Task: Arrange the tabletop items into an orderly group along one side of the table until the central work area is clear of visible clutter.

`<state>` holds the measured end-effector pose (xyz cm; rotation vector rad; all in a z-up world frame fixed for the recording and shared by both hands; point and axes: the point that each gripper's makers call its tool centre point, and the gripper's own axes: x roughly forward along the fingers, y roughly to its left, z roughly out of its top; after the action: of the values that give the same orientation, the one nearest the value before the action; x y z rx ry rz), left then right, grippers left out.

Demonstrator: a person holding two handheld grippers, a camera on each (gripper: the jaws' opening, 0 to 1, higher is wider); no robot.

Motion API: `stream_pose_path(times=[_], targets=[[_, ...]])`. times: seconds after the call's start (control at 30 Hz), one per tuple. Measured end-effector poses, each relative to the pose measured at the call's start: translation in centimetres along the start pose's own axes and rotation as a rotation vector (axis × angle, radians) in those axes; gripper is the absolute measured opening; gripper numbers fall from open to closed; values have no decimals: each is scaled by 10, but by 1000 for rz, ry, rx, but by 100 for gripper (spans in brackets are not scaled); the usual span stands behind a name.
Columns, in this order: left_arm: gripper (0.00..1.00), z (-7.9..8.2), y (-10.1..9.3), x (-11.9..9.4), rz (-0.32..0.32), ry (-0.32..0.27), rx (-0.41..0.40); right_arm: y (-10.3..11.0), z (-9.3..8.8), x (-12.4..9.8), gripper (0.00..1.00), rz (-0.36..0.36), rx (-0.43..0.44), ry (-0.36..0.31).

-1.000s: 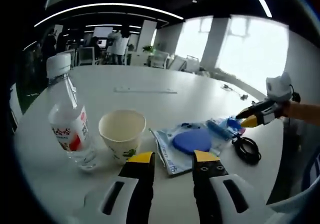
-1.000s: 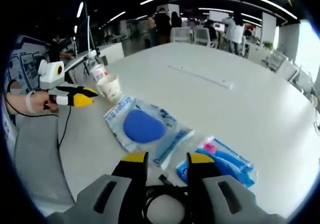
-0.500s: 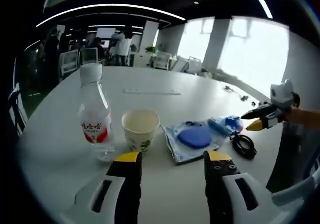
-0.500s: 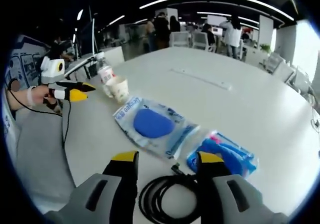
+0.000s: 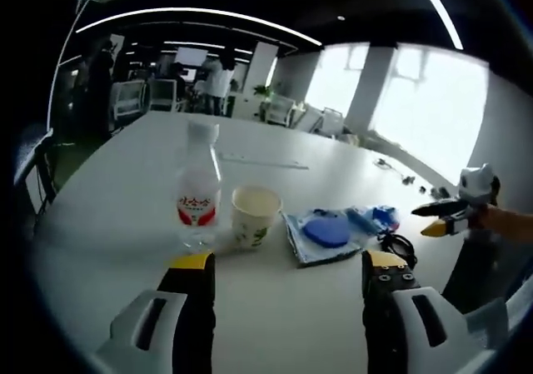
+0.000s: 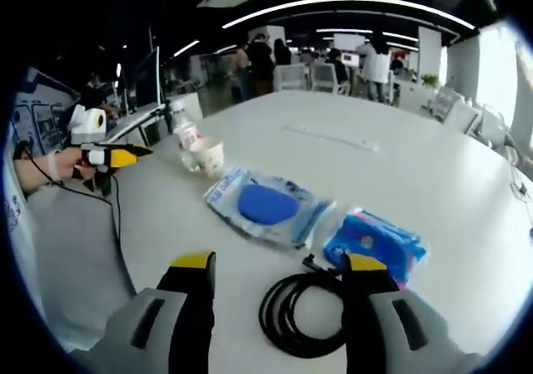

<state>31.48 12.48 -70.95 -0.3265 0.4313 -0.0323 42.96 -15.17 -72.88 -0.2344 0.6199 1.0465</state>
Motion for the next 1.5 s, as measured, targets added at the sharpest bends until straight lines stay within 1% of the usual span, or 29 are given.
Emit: stream_pose_path(times=[0.07, 0.1, 0.2, 0.3, 0.33, 0.4, 0.6, 0.63, 0.7, 0.77, 0.8, 0.87, 0.9, 0.93, 1.03, 1.07, 1.13, 1.23, 1.27, 1.33, 1.4, 1.5], targets=[[75, 0, 1, -6, -1, -6, -3, 4, -1, -6, 71, -6, 2, -21], [75, 0, 1, -10, -1, -9, -3, 6, -3, -10, 72, -6, 2, -19], [77, -1, 3, -21, 1, -19, -21, 12, -6, -19, 73, -10, 10, -31], [79, -2, 6, -30, 14, -22, -31, 15, -8, -27, 76, -25, 31, -48], [79, -2, 7, -34, 16, -33, -34, 17, -8, -31, 77, -29, 47, -68], [80, -4, 9, -39, 20, -33, -42, 20, -10, -36, 80, -32, 58, -76], [81, -4, 15, -55, 35, -46, -35, 27, -17, -45, 89, -46, 94, -97], [82, -4, 17, -58, 36, -49, -38, 28, -21, -46, 89, -55, 105, -85], [83, -5, 20, -62, 45, -50, -33, 31, -23, -48, 91, -62, 112, -92], [84, -5, 21, -66, 38, -57, -29, 34, -28, -48, 94, -66, 121, -87], [86, -7, 21, -66, 31, -51, -27, 34, -33, -49, 94, -73, 129, -64], [85, -15, 18, -67, 13, -12, -27, 34, -37, -51, 97, -88, 118, -68], [85, -16, 17, -67, 5, -16, -21, 34, -40, -53, 97, -92, 119, -56], [86, -18, 16, -67, -3, -3, -27, 34, -41, -54, 97, -97, 126, -63], [87, -23, 16, -66, -14, 10, -34, 34, -46, -58, 98, -113, 157, -64], [87, -23, 16, -66, -17, 3, -27, 34, -47, -58, 98, -117, 163, -62], [87, -26, 16, -66, -20, 19, -25, 35, -50, -59, 98, -125, 164, -53], [88, -26, 14, -65, -32, 20, -19, 38, -49, -61, 98, -134, 176, -61], [90, -24, 13, -64, -43, 5, -5, 38, -48, -61, 98, -139, 180, -70], [91, -26, 14, -64, -36, 33, 25, 40, -48, -60, 98, -140, 180, -65], [91, -25, 14, -63, -41, 30, 55, 41, -48, -59, 98, -144, 179, -62], [91, -23, 14, -62, -55, 28, 49, 42, -46, -58, 99, -145, 179, -59]])
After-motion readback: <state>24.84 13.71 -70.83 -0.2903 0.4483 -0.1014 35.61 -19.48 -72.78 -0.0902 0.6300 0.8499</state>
